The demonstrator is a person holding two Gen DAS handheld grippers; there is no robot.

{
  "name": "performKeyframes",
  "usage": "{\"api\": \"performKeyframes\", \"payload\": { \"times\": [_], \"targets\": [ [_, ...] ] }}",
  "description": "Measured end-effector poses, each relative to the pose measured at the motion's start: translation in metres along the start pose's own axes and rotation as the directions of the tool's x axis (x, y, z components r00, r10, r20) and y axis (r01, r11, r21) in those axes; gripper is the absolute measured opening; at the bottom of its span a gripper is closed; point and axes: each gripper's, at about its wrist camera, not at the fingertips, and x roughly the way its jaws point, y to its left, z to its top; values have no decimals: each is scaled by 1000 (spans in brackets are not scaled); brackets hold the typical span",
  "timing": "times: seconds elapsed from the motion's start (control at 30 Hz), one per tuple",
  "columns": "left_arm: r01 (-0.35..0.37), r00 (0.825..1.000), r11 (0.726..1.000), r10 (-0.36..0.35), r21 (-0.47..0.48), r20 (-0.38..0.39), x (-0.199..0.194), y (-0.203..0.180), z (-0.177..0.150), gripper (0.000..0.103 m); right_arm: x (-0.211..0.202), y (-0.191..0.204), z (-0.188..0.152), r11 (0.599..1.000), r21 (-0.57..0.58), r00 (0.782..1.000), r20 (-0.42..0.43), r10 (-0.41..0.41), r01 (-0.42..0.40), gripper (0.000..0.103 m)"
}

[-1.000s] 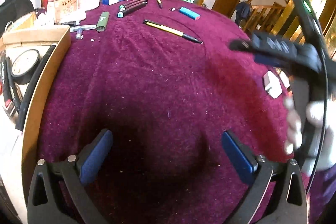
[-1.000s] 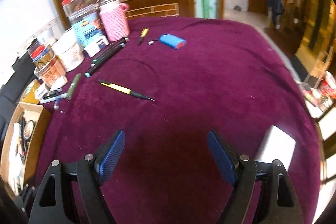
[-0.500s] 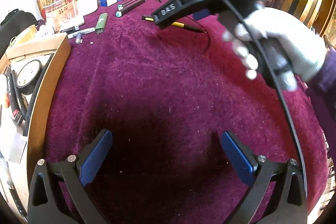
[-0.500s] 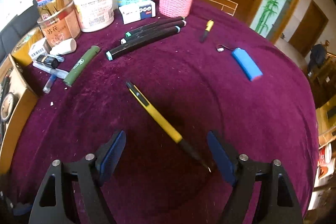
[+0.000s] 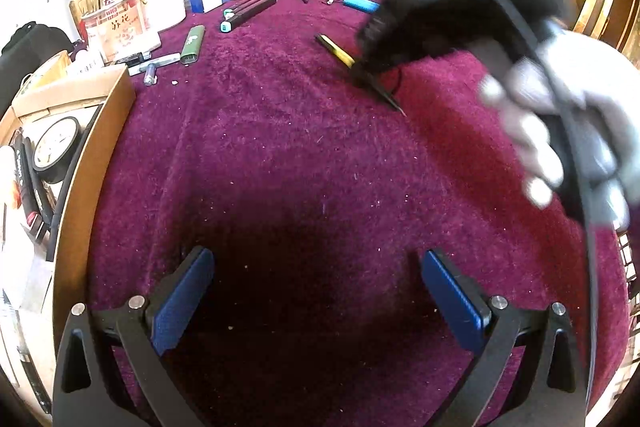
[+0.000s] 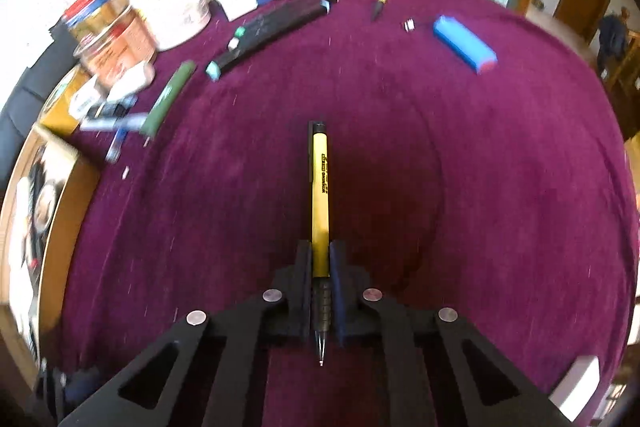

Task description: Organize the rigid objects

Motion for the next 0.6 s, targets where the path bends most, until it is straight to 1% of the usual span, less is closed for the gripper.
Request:
{"api": "performKeyframes", "payload": {
  "times": [0.13,0.2,0.23,0.27,0.33,0.4,0.43,0.47,0.5,0.53,0.57,0.6],
  "targets": [
    [25,1000,1000,-25,-17,8,-2,4,0,102,-17,2,-38,998,33,997,-49,62,-61,9],
    [34,999,999,-33,-21,11,-2,5,0,102,-26,2,-60,993,49,990,-87,113,-109,9],
    [35,999,999,-35,-21,11,-3,5,0,102,-32,2,-73,991,59,987,-101,128,-122,9],
    [36,999,999,-35,-21,11,-2,5,0,102,-40,0,-84,990,68,987,-95,126,-120,9],
    [44,999,999,-44,-26,14,-3,6,0,102,-60,-8,-106,989,97,993,-40,112,-108,9],
    [57,998,998,-56,-34,18,-4,8,0,102,-83,-19,-127,986,143,996,46,82,-88,10],
    [61,998,997,-60,-37,19,-4,8,0,102,-99,-25,-141,983,171,994,105,42,-59,10],
    [62,998,997,-61,-37,20,-5,8,-1,102,-107,-28,-149,982,186,990,139,15,-41,11],
    [60,998,998,-59,-35,19,-5,8,0,102,-121,-32,-161,978,206,982,188,-19,-20,17],
    [58,998,998,-58,-34,18,-5,9,-1,102,-131,-35,-169,975,223,973,225,-44,-7,31],
    [56,998,998,-55,-33,17,-5,9,0,102,-141,-38,-175,971,238,963,261,-71,8,40],
    [52,999,998,-52,-30,15,-5,8,0,102,-153,-40,-184,967,251,945,306,-113,34,56]
  ]
}}
